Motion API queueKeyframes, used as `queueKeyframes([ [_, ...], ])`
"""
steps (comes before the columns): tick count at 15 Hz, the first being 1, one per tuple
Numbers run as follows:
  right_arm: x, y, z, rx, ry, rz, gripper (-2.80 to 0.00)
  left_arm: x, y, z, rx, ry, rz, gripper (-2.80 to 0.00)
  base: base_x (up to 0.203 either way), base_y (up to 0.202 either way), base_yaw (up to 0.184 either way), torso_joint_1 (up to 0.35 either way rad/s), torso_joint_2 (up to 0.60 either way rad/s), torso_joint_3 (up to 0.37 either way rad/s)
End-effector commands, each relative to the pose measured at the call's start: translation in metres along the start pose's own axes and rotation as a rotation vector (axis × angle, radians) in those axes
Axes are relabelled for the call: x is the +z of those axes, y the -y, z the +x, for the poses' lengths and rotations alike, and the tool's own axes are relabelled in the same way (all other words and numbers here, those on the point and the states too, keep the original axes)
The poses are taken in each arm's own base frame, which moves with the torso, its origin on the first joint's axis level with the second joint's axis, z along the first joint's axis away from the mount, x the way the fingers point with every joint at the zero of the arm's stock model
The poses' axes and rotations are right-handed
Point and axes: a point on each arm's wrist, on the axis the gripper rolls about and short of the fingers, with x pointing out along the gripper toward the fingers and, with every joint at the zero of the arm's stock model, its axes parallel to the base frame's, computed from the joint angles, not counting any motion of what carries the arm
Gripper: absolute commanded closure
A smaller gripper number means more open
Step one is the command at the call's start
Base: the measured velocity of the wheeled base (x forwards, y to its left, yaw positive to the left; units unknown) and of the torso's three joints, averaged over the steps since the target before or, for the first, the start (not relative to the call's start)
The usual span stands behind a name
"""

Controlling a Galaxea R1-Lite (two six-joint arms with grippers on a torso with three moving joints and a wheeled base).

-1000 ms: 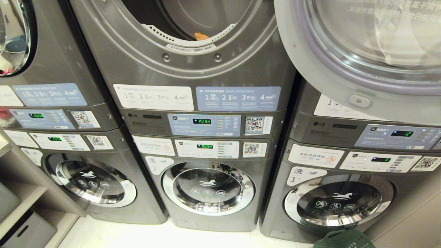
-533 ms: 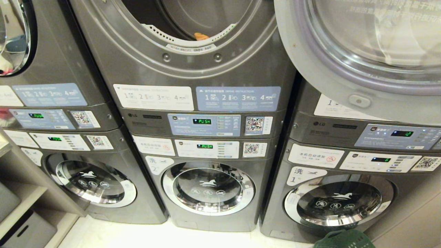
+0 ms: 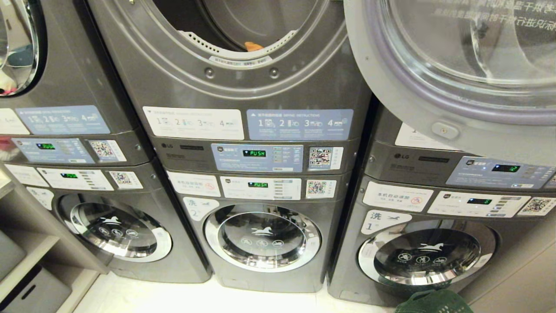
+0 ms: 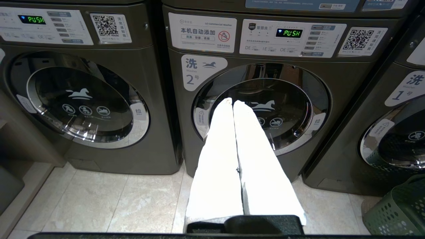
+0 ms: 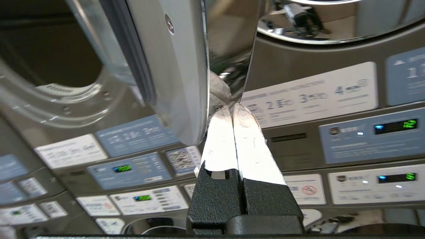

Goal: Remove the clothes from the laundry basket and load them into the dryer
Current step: Close the dryer

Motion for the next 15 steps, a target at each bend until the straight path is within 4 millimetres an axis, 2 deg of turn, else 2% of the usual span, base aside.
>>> queueKeyframes([
  [1,0.0,-0.013,-0.014,0.059,0.031,-0.021,0.0,0.0,0.0,0.0,0.0,0.003,0.0,0.0,0.0,0.0,0.0,0.0,0.0,0.0],
  [7,0.003,-0.039,-0.038,0.337,-0.007,-0.034,0.0,0.0,0.0,0.0,0.0,0.003,0.0,0.0,0.0,0.0,0.0,0.0,0.0,0.0],
  [11,0.005,-0.044,-0.042,0.444,-0.012,-0.004,0.0,0.0,0.0,0.0,0.0,0.003,0.0,0.0,0.0,0.0,0.0,0.0,0.0,0.0],
  [15,0.006,-0.051,-0.061,0.505,-0.027,0.024,0.0,0.0,0.0,0.0,0.0,0.003,0.0,0.0,0.0,0.0,0.0,0.0,0.0,0.0],
])
